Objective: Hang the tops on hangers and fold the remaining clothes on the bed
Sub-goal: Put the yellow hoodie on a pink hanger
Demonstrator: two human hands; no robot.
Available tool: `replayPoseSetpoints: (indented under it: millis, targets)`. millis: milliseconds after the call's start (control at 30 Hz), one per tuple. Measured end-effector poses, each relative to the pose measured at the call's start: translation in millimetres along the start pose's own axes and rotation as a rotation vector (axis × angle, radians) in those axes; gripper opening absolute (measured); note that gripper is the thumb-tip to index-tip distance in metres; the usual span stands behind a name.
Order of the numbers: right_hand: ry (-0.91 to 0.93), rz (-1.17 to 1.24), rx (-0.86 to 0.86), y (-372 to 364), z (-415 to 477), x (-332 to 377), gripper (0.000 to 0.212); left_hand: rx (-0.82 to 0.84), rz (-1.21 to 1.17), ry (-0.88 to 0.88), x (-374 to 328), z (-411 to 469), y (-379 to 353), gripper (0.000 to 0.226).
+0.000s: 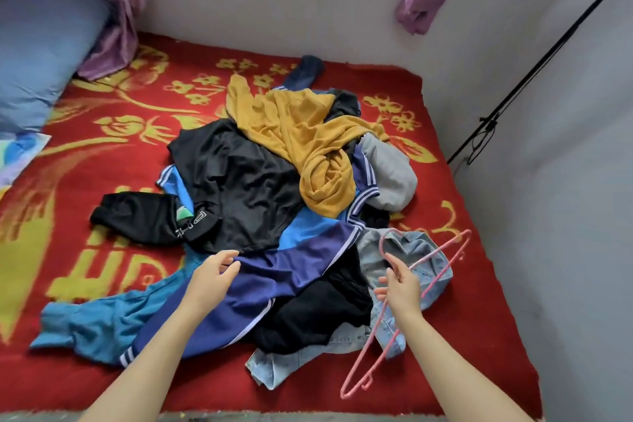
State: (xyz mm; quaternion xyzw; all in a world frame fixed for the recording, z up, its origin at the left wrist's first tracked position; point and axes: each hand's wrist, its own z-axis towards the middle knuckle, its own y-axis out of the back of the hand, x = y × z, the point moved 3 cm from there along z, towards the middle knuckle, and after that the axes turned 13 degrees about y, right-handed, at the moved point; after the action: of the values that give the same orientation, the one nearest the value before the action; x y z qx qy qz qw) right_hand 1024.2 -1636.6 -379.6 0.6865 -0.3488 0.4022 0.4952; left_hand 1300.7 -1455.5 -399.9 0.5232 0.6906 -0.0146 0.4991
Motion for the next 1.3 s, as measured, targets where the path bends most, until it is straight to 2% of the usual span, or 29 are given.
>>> replayPoseSetpoints:
  millis: [200,333,600,733,833,933,1100,1200,1300]
  targets:
    - [-0.008,-0.243,-0.028,-16.3,51.7,4.2,0.033,0.021,-0.026,0.086,-2.1,32.8,-2.6,0.027]
    - [0.008,-0.366,0.008,-40.7,98.2,0.3,0.041,0.016,-0.035,0.126,-5.9,44.7,-8.0,0.026]
    - [-0.05,-0.425,0.038,-87.0,187.7,23.1,0.014,-0.066,-0.045,0.206,-24.7,77.7,-6.0,0.025]
    - [-0.097,-0.369,-0.008,-113.8,225.2,20.7,0.026,-0.096,-0.059,0.247,-28.1,102.0,-0.3,0.026]
    - [-0.131,-0.316,0.013,-129.4,245.0,12.3,0.034,-0.117,-0.055,0.279,-30.1,116.8,0.3,0.026]
    - [-0.196,-0.265,0.033,-144.3,266.4,0.1,0.051,-0.125,-0.06,0.322,-29.9,134.6,-6.0,0.025]
    - [-0.235,-0.293,0.075,-162.0,290.3,-17.2,0.069,-0.103,-0.075,0.361,-24.8,145.0,-19.8,0.024]
    - [-0.26,-0.345,0.077,-170.7,300.2,-23.2,0.067,-0.082,-0.087,0.39,-15.9,144.8,-26.4,0.021]
    - [-0.267,-0.424,0.02,-165.7,306.0,-28.1,0.049,-0.075,-0.093,0.405,-6.5,137.3,-33.6,0.022]
